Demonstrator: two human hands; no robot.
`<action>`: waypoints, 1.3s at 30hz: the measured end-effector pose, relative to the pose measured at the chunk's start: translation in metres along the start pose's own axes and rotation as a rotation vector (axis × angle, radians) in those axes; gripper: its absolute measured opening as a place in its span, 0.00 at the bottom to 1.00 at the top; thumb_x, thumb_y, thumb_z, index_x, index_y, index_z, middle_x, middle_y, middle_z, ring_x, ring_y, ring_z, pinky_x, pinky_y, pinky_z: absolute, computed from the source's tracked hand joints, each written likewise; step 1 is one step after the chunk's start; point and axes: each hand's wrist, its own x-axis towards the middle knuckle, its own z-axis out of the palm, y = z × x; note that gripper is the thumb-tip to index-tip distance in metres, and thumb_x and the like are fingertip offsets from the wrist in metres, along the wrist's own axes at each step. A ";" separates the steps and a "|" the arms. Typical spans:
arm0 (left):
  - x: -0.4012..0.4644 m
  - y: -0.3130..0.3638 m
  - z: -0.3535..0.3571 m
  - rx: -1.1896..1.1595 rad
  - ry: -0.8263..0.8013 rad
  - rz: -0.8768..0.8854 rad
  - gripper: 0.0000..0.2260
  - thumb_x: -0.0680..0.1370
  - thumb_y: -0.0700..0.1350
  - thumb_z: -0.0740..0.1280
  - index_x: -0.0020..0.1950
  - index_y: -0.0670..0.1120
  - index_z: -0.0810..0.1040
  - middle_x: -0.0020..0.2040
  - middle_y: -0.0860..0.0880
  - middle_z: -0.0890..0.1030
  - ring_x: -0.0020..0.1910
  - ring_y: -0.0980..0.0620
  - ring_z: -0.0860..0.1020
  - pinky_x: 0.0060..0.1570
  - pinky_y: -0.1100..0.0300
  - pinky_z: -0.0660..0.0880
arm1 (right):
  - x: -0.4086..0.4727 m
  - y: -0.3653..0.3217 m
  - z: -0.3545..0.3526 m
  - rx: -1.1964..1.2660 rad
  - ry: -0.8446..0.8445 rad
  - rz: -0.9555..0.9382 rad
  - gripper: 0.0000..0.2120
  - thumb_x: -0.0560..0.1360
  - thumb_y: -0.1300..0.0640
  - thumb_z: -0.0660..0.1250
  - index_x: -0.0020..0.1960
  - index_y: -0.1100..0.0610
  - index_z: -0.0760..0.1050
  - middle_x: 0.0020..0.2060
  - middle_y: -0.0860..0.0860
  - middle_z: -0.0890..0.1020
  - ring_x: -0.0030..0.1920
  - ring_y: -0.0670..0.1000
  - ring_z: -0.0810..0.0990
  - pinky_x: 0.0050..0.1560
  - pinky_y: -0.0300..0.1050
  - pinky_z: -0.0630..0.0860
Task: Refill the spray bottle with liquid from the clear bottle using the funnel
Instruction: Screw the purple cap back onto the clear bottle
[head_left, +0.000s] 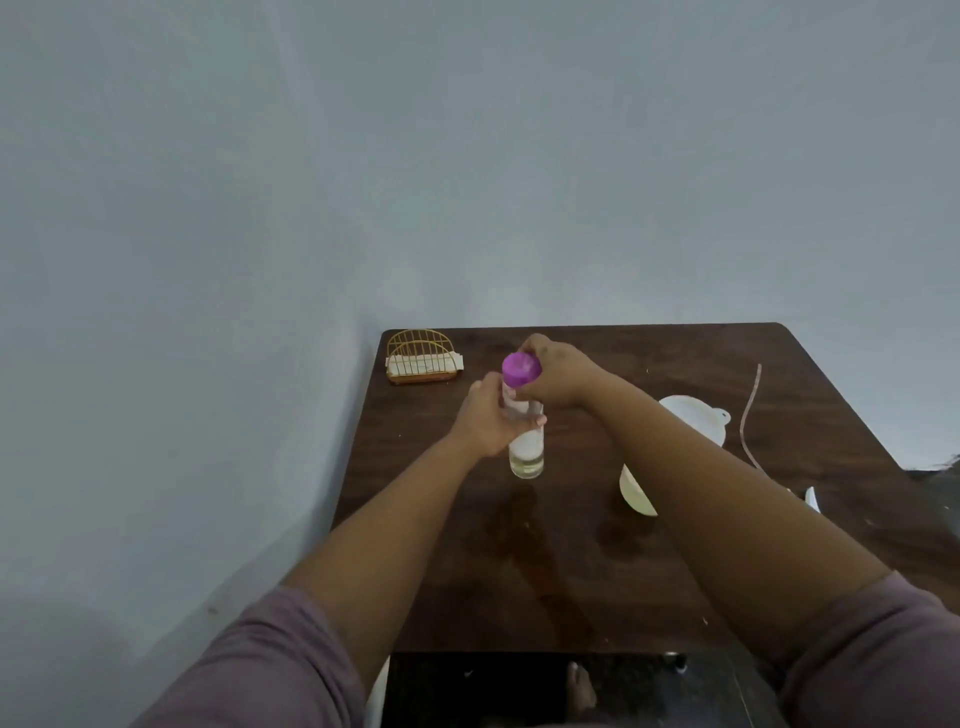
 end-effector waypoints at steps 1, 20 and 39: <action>0.013 0.004 -0.007 -0.015 0.013 0.008 0.30 0.61 0.57 0.79 0.58 0.49 0.73 0.55 0.49 0.79 0.52 0.50 0.80 0.50 0.49 0.80 | 0.012 0.000 -0.006 0.000 0.029 -0.014 0.27 0.71 0.53 0.73 0.65 0.56 0.66 0.60 0.56 0.76 0.53 0.51 0.73 0.51 0.42 0.71; 0.234 -0.012 -0.037 0.076 0.060 -0.082 0.25 0.76 0.48 0.71 0.69 0.46 0.66 0.64 0.45 0.76 0.61 0.45 0.75 0.54 0.59 0.69 | 0.241 0.043 -0.039 0.120 0.073 -0.046 0.27 0.74 0.51 0.71 0.67 0.56 0.64 0.59 0.56 0.77 0.54 0.54 0.75 0.48 0.42 0.69; 0.220 -0.002 -0.044 0.090 0.090 -0.192 0.44 0.69 0.45 0.78 0.77 0.46 0.54 0.72 0.41 0.65 0.68 0.41 0.71 0.66 0.48 0.72 | 0.229 0.040 -0.025 0.145 0.023 0.052 0.41 0.71 0.56 0.73 0.75 0.51 0.52 0.64 0.60 0.68 0.61 0.61 0.74 0.58 0.48 0.73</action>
